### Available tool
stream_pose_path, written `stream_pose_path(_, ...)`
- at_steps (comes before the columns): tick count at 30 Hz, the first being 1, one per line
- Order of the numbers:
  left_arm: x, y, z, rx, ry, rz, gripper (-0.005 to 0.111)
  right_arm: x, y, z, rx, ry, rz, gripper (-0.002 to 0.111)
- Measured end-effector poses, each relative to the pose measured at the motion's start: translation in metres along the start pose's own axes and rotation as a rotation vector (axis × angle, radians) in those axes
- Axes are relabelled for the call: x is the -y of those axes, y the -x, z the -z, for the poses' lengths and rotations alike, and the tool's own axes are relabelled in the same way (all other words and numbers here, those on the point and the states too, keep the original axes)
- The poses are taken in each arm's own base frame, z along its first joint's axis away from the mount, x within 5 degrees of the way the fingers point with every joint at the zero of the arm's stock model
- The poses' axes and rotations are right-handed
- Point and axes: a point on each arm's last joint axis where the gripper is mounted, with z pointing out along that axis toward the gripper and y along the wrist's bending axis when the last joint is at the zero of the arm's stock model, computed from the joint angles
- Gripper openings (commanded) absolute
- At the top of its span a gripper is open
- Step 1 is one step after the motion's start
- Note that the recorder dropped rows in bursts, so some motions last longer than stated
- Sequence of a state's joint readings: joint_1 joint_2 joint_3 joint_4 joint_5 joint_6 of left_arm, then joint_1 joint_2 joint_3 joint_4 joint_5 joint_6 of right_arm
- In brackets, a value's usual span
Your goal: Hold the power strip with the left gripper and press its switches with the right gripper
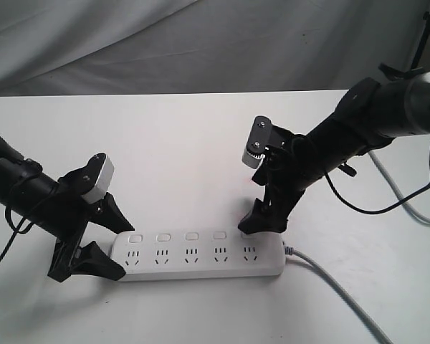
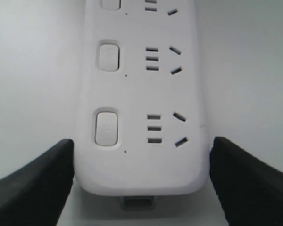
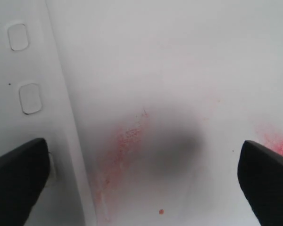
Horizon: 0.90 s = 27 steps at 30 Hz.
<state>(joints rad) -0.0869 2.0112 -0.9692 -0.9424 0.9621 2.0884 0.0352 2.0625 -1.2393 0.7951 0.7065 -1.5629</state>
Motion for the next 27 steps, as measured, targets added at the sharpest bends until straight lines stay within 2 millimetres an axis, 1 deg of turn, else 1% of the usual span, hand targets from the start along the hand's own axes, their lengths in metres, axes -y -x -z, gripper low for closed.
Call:
stream_pose_path(10, 0.0000, 0.0000, 0.0000, 0.000, 0.000, 0.000, 0.050, -0.0024, 0.0008, -0.0026, -0.027, 0.002, -0.007, 0.105)
stream_pose_path(15, 0.0000, 0.0000, 0.0000, 0.000, 0.000, 0.000, 0.050, -0.0022, -0.0016, -0.0070, -0.039, 0.008, -0.030, 0.105)
stream_pose_path(27, 0.0000, 0.0000, 0.0000, 0.000, 0.000, 0.000, 0.050, -0.0019, -0.0010, -0.0080, -0.025, 0.004, -0.068, 0.105)
